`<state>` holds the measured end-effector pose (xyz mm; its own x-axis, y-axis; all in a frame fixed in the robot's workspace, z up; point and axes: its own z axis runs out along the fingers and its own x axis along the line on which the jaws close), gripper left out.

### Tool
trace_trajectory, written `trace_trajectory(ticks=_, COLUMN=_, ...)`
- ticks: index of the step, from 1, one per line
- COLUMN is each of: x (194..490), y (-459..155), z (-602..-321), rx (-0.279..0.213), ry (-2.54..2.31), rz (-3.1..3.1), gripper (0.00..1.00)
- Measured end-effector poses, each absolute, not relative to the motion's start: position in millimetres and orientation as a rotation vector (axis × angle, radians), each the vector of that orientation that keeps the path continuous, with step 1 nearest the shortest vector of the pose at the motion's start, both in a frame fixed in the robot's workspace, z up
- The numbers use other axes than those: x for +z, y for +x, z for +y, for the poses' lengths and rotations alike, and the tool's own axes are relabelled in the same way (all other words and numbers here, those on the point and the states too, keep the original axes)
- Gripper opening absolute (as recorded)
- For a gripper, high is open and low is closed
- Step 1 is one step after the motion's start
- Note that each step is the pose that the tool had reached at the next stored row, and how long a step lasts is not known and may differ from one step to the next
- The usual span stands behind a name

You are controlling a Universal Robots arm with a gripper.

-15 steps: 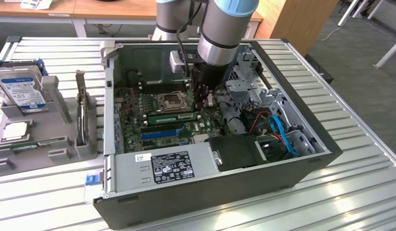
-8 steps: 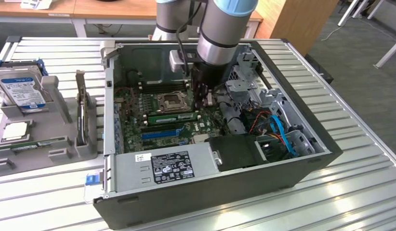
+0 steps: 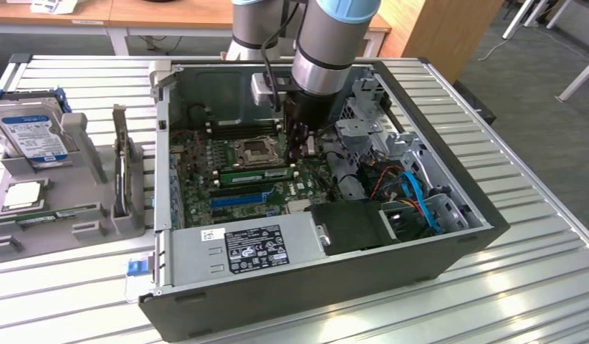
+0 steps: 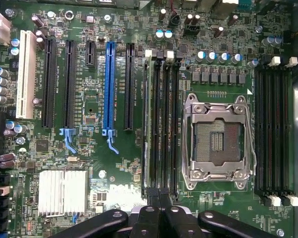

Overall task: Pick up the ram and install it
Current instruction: 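Press down the ram until it locks into place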

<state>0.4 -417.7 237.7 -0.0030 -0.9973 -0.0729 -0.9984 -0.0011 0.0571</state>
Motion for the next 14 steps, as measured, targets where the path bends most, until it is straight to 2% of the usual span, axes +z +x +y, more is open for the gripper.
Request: trace_trajectory(ticks=14, x=237.2, y=0.6, z=-421.0, rx=0.145, ry=-2.21, rz=2.212, gripper=0.1)
